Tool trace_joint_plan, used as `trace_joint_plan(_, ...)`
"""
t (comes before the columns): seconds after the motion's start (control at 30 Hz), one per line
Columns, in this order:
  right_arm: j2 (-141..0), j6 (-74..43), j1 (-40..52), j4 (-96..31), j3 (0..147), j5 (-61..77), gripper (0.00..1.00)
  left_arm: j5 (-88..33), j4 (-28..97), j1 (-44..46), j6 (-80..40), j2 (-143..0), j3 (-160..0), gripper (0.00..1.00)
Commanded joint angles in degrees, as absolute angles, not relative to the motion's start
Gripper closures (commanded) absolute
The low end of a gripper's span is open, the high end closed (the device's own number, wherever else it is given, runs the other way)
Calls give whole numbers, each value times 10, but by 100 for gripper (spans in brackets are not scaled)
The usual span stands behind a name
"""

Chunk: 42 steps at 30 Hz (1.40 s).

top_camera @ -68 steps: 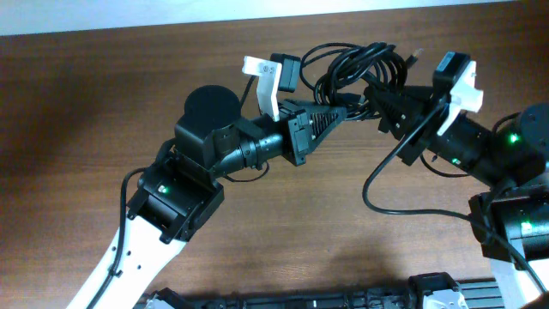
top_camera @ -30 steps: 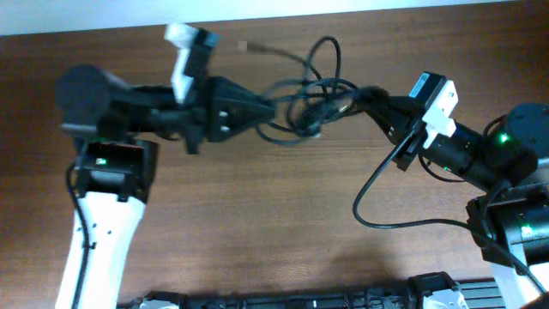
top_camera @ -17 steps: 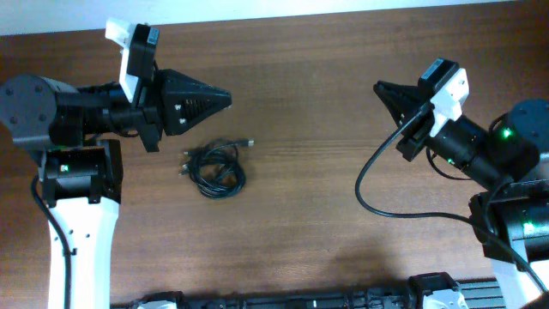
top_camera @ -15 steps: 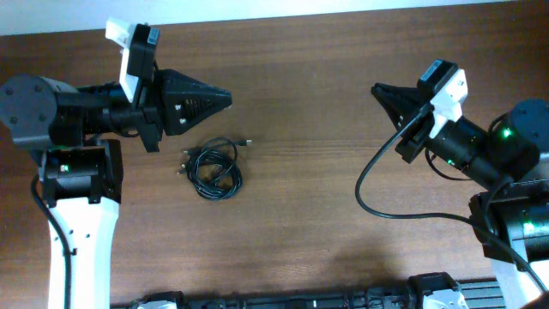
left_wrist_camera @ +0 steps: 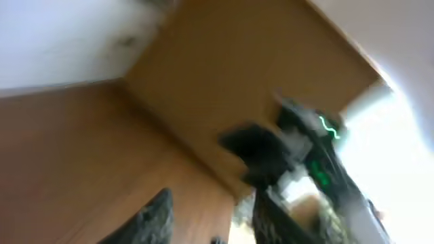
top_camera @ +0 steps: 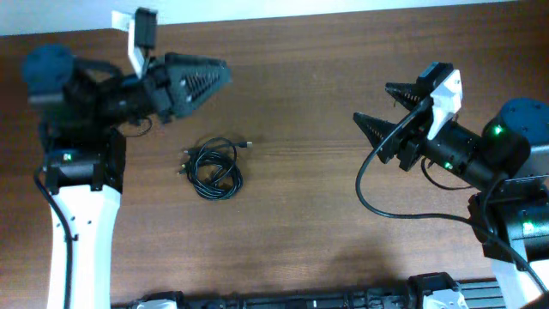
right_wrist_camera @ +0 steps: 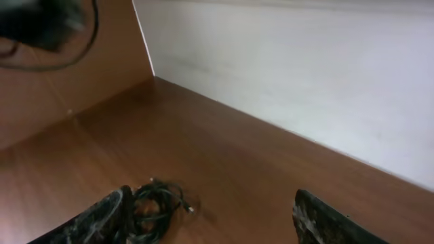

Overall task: Untangle cables
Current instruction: 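Lower the left gripper onto the cable pile and grasp it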

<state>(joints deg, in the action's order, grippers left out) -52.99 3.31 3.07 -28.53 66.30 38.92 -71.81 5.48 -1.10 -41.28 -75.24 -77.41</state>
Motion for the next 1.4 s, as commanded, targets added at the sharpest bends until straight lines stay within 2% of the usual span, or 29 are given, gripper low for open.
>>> trace_joint_plan(0.0, -529, 3, 29, -291, 659, 383, 25, -373, 211, 2, -262, -759, -776, 61)
trace_joint_plan(0.1, -529, 3, 29, -292, 659, 383, 23, -243, 339, 29, -110, -760, -776, 58)
trace_joint_plan(0.23, -531, 3, 29, -293, 659, 383, 22, -190, 479, 48, 69, -760, -776, 22)
trace_joint_plan(0.4, -536, 3, 29, -307, 659, 352, 10, -68, 648, 47, 11, -762, -776, 18)
trace_joint_plan(0.63, -552, 3, 29, -312, 659, 348, 7, -61, 679, 47, -71, -776, -730, 6)
trace_joint_plan(0.83, -564, 3, 29, -313, 659, 349, 7, -62, 667, 47, -116, -836, -674, 5)
trace_joint_plan(1.07, -566, 4, 29, -313, 659, 348, 7, -49, 594, 47, -186, -900, -613, 8)
trace_joint_plan(1.2, -566, 6, 29, -313, 659, 348, 7, -34, 528, 47, -250, -929, -568, 26)
trace_joint_plan(1.37, -566, 12, 29, -313, 659, 348, 7, -34, 479, 47, -275, -949, -549, 33)
